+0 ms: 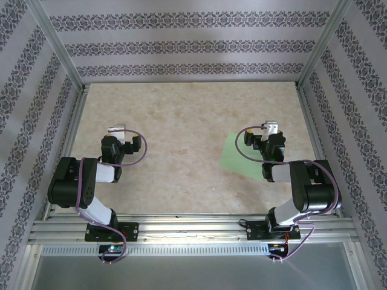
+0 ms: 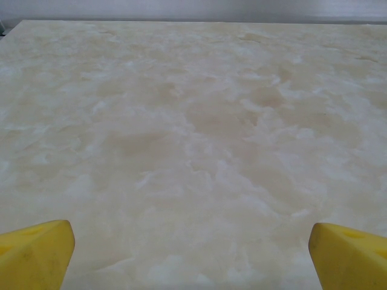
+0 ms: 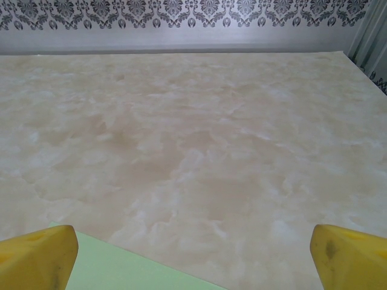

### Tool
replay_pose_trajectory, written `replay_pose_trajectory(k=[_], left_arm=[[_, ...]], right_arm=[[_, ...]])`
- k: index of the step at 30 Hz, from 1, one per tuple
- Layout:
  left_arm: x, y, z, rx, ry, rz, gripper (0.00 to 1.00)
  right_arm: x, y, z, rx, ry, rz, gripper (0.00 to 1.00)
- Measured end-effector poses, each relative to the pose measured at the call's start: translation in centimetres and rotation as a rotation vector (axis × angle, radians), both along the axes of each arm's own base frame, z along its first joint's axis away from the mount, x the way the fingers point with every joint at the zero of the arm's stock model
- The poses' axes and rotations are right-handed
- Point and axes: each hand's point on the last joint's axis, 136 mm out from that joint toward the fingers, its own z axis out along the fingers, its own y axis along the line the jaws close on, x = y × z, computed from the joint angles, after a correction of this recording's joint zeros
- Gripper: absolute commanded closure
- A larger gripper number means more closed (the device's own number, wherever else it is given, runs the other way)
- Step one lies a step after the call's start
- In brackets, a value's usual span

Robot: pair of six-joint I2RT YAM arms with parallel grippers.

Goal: Fold a paper plane with a square sheet of paper (pick it up from the middle)
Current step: Move the square sheet of paper to the center of the table.

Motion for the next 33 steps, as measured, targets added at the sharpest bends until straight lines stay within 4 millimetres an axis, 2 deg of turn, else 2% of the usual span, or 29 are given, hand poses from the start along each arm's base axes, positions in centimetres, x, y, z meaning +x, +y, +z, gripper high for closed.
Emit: replay_pose_trajectory(k=[4,10,13,18,22,25,28,30,33], left_arm=[[-0.1,0.0,-0.1,0.0,0.0,0.001,0.01],[-1.6,0.4,-0.4,0.009,-0.009,0.027,0.01],[-1.9,0.8,1.7,0.009,-0.044,0.047,0.01],[-0.9,1.4,6.8,-0.034,-0.101,0.097,0.01],[-1.0,2.4,8.7,-0.113,-0.062,0.191,0.01],[-1.6,2.8,9.5,-0.187,0.009,0.253,0.01],[-2.9,2.1,11.2,-0.247,0.025,0.223,0.01],[-4.1,1.2,11.9,-0.299,0.008,0.187,0.01],[-5.8,-0.1,10.9,-0.382,0.027,0.141,0.0]], right_arm=[[0.0,0.0,0.1,0.001,-0.004,0.002,0.02],[-0.1,0.1,-0.1,-0.007,0.021,0.008,0.02],[0.1,0.1,1.1,0.007,0.035,0.016,0.02],[0.6,-1.1,4.8,0.108,0.04,-0.022,0.02],[0.5,-1.7,7.6,0.267,0.087,-0.055,0.02],[0.2,-1.3,9.1,0.412,0.111,-0.032,0.02],[-0.8,-0.4,8.4,0.591,0.152,0.024,0.02],[-1.6,0.5,6.3,0.708,0.253,0.04,0.04],[-2.5,2.6,3.4,0.835,0.41,0.07,0.06]])
